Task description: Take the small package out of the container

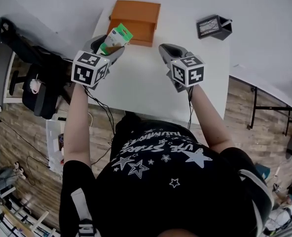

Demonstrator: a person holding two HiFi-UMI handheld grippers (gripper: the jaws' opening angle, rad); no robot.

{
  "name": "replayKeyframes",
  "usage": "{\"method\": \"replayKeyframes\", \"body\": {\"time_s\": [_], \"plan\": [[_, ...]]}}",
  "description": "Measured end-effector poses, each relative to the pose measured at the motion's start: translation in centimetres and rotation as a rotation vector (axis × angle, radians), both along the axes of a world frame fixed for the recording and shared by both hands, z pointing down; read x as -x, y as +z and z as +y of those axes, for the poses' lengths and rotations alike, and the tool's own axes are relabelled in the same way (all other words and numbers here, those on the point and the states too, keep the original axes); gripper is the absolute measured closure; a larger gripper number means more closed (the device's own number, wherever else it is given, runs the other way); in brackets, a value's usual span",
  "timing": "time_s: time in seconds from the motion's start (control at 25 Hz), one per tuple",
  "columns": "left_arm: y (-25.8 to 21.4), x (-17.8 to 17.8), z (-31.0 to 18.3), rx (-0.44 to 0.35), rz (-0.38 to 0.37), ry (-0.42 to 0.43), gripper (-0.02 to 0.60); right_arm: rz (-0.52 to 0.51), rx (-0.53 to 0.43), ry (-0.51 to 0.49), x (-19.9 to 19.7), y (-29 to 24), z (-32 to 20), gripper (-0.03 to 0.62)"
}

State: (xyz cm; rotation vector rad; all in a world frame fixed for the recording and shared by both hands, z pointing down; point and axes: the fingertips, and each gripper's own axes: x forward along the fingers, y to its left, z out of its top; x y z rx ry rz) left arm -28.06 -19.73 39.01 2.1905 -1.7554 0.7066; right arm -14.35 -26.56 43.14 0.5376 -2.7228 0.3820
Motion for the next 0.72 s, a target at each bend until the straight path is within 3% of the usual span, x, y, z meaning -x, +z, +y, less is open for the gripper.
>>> {"method": "replayKeyframes", "body": {"time_s": [0.2, 0.72], "plan": [[0.3, -1.9, 3.3, -0.027, 0.057, -0.073, 0.229, 0.003, 0.005, -0.038, -2.1, 0.6, 2.4, 0.54], [1.0, -7.4, 12.0, -0.057, 0.096, -0.193, 0.229, 0.015, 0.011, -0.122, -7.2, 1.5, 9.3, 0.542]]}}
